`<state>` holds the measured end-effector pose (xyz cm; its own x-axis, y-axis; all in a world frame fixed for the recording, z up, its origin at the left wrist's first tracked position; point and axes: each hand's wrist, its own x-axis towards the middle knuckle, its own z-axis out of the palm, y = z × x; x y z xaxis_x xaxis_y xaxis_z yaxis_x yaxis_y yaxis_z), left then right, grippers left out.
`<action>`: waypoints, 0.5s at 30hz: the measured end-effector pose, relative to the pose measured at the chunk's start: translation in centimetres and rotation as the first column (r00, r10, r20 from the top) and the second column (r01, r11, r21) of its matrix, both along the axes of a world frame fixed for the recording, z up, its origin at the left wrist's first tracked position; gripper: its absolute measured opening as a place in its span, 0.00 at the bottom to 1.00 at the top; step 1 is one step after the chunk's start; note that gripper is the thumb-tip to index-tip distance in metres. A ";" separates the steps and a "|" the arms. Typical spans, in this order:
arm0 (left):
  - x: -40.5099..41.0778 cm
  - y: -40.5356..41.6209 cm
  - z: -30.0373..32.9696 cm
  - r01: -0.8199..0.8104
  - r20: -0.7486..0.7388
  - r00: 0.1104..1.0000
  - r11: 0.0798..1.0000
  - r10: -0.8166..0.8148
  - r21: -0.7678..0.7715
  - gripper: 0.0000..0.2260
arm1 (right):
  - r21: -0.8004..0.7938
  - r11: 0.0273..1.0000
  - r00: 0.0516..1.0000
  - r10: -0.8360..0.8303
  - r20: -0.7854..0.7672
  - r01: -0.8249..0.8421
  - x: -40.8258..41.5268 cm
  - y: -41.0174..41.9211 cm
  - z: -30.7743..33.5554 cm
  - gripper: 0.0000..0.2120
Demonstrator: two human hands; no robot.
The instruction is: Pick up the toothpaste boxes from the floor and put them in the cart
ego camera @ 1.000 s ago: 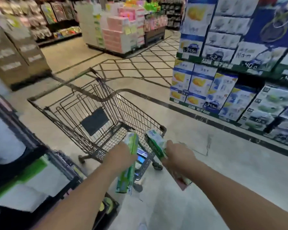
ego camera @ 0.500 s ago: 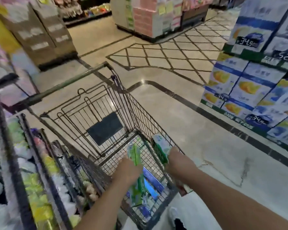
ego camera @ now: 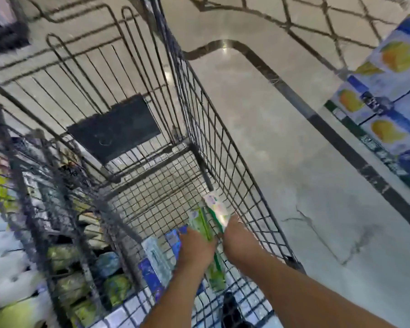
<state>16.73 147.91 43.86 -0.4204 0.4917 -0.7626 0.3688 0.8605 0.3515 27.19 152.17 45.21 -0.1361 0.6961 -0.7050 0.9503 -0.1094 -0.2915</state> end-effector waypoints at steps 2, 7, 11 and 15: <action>1.0 -0.3 -3.0 -0.005 0.005 1.000 1.000 0.005 -0.020 0.18 | -0.024 1.000 1.000 0.000 0.013 0.001 0.4 -0.3 -2.3 0.22; 1.5 -0.5 -6.0 -0.027 -0.054 0.998 1.000 0.027 -0.004 0.21 | -0.035 0.998 0.998 0.062 0.029 -0.061 0.1 -0.2 -6.0 0.20; 0.9 -1.2 -6.0 0.169 -0.169 0.970 0.984 -0.175 -0.050 0.23 | -0.092 0.986 0.988 0.144 0.052 -0.139 -0.4 -1.0 -8.4 0.29; -0.5 -2.7 -5.7 0.333 -0.196 0.908 0.921 -0.372 -0.204 0.11 | -0.147 0.961 0.969 0.243 0.034 -0.236 -0.4 -1.9 -8.8 0.24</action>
